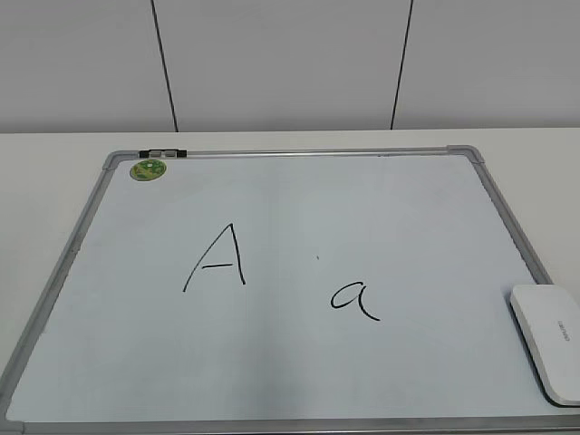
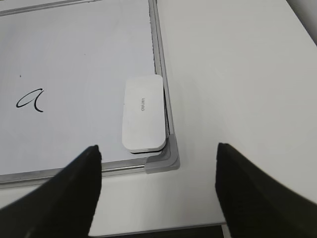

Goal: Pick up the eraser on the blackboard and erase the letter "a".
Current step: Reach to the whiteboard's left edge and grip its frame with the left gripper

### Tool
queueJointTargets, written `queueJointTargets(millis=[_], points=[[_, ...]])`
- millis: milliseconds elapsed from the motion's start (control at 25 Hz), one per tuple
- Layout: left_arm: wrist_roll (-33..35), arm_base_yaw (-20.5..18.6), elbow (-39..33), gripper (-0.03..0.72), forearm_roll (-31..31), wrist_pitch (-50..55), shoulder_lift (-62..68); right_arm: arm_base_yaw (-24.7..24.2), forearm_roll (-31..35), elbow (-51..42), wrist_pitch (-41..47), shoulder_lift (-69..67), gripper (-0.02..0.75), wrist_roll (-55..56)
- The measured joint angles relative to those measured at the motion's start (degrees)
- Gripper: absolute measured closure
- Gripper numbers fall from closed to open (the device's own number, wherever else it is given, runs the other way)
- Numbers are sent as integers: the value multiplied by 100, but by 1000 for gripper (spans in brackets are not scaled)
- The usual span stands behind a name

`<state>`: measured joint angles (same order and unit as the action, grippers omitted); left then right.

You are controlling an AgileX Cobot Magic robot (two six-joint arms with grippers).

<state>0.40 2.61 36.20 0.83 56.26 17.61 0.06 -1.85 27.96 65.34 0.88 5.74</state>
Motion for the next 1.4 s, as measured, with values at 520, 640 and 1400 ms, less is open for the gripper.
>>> queueJointTargets(millis=[520, 640, 1400], points=[[0, 0, 1486, 336, -304, -412, 4203, 0, 0, 0, 0, 0, 204, 0], [0, 0, 1940, 336, -317, -370, 5036, 0, 0, 0, 0, 0, 204, 0], [-148, 0, 3649, 336, -556, -230, 8269, 0, 0, 0, 0, 0, 204, 0]])
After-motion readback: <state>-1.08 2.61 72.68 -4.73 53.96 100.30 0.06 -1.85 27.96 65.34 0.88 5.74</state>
